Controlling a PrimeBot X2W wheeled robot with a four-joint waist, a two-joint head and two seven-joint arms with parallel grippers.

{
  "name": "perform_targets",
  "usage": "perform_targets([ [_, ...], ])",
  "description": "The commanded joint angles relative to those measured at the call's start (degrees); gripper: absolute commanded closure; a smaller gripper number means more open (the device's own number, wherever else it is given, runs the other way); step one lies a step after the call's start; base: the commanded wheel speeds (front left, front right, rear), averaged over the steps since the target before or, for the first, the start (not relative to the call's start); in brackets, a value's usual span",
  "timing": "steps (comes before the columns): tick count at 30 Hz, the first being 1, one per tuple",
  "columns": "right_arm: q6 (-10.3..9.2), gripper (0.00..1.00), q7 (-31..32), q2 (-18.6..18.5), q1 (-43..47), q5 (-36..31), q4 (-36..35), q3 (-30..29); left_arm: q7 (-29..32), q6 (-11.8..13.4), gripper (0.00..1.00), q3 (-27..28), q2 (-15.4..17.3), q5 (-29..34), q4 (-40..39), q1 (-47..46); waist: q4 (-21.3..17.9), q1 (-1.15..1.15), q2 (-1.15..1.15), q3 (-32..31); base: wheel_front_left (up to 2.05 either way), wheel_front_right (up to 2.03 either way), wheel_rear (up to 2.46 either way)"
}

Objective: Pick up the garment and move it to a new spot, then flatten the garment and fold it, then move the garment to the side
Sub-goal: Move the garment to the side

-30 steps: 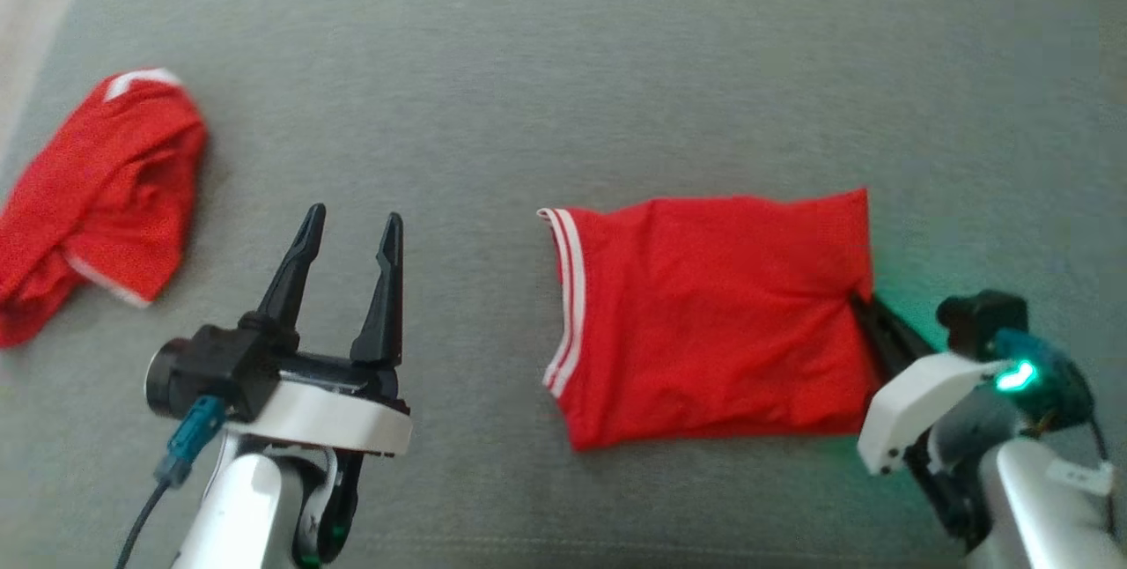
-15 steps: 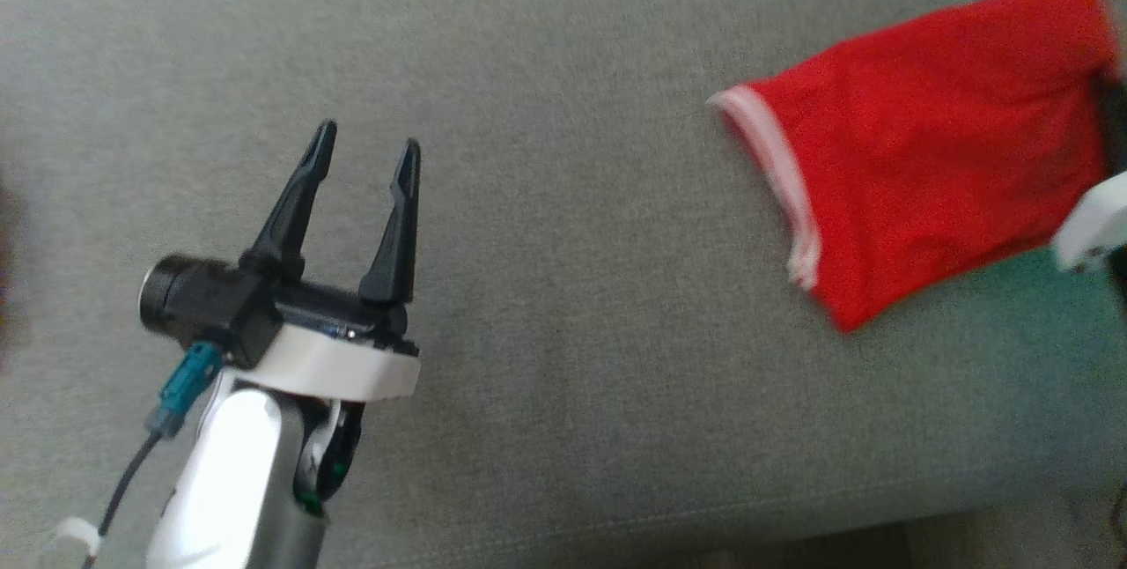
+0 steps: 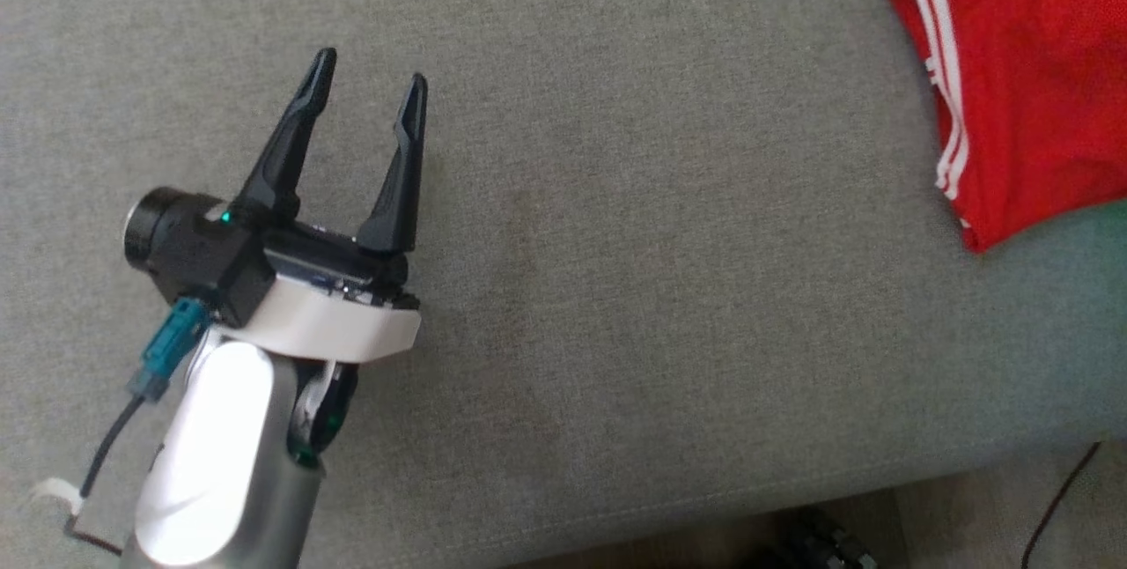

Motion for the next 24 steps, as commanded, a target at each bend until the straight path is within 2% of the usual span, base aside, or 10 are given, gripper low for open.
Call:
perform_targets([
  [1, 0.37, 1.0, 0.4, -0.8, -1.1, -0.9, -2.5, -1.0, -0.3, -0.4, 0.0, 1.5, 1.2, 0.6, -2.1, -1.9, -0.1, 0.0, 0.0, 1.0, 0.0, 0.0, 0.0],
  [9, 0.37, 1.0, 1.4, 1.3, -3.4, -2.5, -1.1, -4.2, -0.3, -0.9, 0.0, 1.2, 1.5, 0.8, -1.8, -2.8, 0.1, 0.0, 0.0, 2.6, 0.0, 0.0, 0.0],
  [10, 0.37, 0.97, 1.7, 1.7, -3.5, -2.8, -0.7, -4.6, -0.3, -1.0, 0.0, 1.2, 1.5, 0.8, -1.7, -2.9, 0.2, 0.0, 0.0, 2.6, 0.0, 0.0, 0.0],
  [11, 0.37, 0.75, 1.7, 2.1, -3.6, -3.2, -0.5, -5.0, -0.3, -1.1, 0.0, 1.1, 1.4, 0.7, -1.6, -2.9, 0.3, 0.0, 0.0, 2.6, 0.0, 0.0, 0.0],
  [13, 0.37, 0.0, 1.9, 3.2, -3.4, -3.6, -0.3, -5.7, -0.3, -1.2, 0.0, 1.1, 1.4, 0.7, -1.5, -2.9, 0.4, 0.0, 0.0, 2.5, 0.0, 0.0, 0.0],
  [19, 0.37, 0.0, 1.9, 6.2, 0.0, -5.2, -1.1, -8.0, -0.3, -1.2, 0.0, 1.7, 1.4, 0.5, -0.8, -1.8, -0.1, 0.0, 0.0, 0.4, 0.0, 0.0, 0.0],
  [24, 0.37, 0.0, 0.3, 8.6, 4.4, -5.2, -4.6, -7.9, -0.3, -1.1, 0.0, 2.0, 1.5, 0.5, -0.2, -0.1, -0.6, 0.0, 0.0, -2.4, 0.0, 0.0, 0.0],
])
